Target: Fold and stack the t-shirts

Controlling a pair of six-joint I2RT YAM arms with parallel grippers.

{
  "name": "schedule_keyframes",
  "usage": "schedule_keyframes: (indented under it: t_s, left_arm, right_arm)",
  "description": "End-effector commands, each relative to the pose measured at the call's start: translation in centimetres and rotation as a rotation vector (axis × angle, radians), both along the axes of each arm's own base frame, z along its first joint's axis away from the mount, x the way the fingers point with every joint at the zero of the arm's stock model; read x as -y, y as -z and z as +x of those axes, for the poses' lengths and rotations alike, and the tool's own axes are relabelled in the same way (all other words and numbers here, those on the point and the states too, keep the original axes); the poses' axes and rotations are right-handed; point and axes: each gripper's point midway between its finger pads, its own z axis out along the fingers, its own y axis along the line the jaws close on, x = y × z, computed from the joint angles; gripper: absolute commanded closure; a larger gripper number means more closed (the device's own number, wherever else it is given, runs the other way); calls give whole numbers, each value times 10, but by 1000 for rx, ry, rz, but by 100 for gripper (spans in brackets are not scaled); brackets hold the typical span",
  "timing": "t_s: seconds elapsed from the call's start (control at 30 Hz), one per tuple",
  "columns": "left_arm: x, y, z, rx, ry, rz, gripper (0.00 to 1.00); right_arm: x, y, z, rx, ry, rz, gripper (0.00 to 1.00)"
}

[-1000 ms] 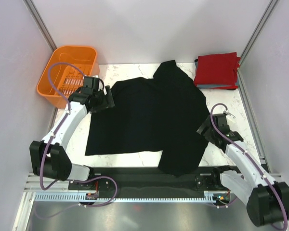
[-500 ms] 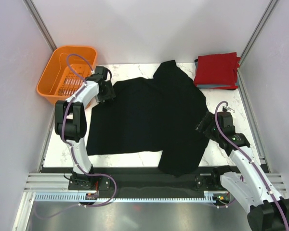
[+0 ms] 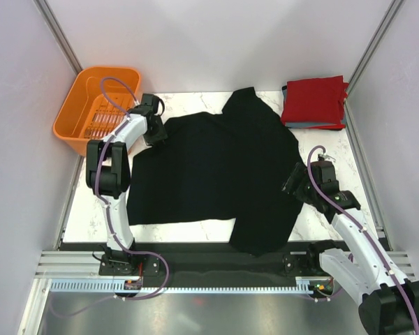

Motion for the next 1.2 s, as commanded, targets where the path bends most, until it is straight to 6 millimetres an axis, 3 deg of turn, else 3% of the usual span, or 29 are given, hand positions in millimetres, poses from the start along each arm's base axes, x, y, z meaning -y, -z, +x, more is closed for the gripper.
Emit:
schedule_keyframes:
  t_s: [0.0,0.07,0.1,0.2,0.23,0.3,0.33,0.37,0.43,0.5,0.6,0.67,0.8,0.9,0.93,0.97,1.0,1.03,1.1,1.13,1.17]
  left_arm:
    - [-2,-10,27,72,-43,4,53]
    - [-1,-13,37,87,-30,3,75]
    - [0,-15,41,93,-22,3,98]
    - [-4,-34,56,135,-11,31,98]
    - [-8,-59,69,192,-19,48,98]
    - [-28,-84,78,238,-58,151,98]
    - [-36,-111,89,302,-91,184,97]
    - [-51,-124,92,329,-130,234,92]
    - [-59,-149,99,377,-149,255,49]
    - [-66,-158,96,380,-179,281,12]
    - [-72,-163,74,355,-235,273,6]
    - [-66,-147,58,306,-214,230,6]
    - [-57,-146,18,271,-182,199,8]
    - [-49,-142,-20,237,-132,184,9]
    - [-42,-119,-40,172,-98,168,9]
    - [-40,-131,-54,202,-98,146,9]
    - [-38,-126,-66,189,-96,130,10]
    - [-34,-105,-88,135,-89,107,10]
    - [-33,-112,-112,165,-95,77,10]
    - [-36,-94,-129,125,-91,86,10]
    - [-39,-91,-137,125,-91,95,9]
  right_arm:
    - [-4,-15,7,42,-29,5,2]
    - [-4,-15,8,40,-33,2,2]
    - [-4,-14,8,38,-33,-1,2]
    - [-4,-14,8,38,-36,-2,2]
    - [-5,-14,8,34,-37,1,2]
    - [-6,-14,8,37,-43,5,2]
    - [-6,-15,8,39,-47,7,2]
    - [-8,-15,8,39,-54,9,2]
    - [-9,-15,7,39,-65,15,2]
    - [-11,-16,8,46,-71,21,2]
    - [-15,-16,6,48,-90,37,2]
    - [-21,-16,5,44,-116,58,2]
    - [-28,-15,5,35,-157,82,2]
    - [-37,-20,7,35,-182,118,2]
    - [-40,-22,9,38,-182,135,2]
    - [-42,-23,10,38,-185,146,2]
    - [-46,-24,9,35,-196,158,2]
    - [-48,-23,9,25,-190,167,2]
    - [-49,-19,5,-12,-181,165,2]
    - [-48,-16,4,-29,-168,138,2]
    - [-49,-11,-1,-61,-156,132,2]
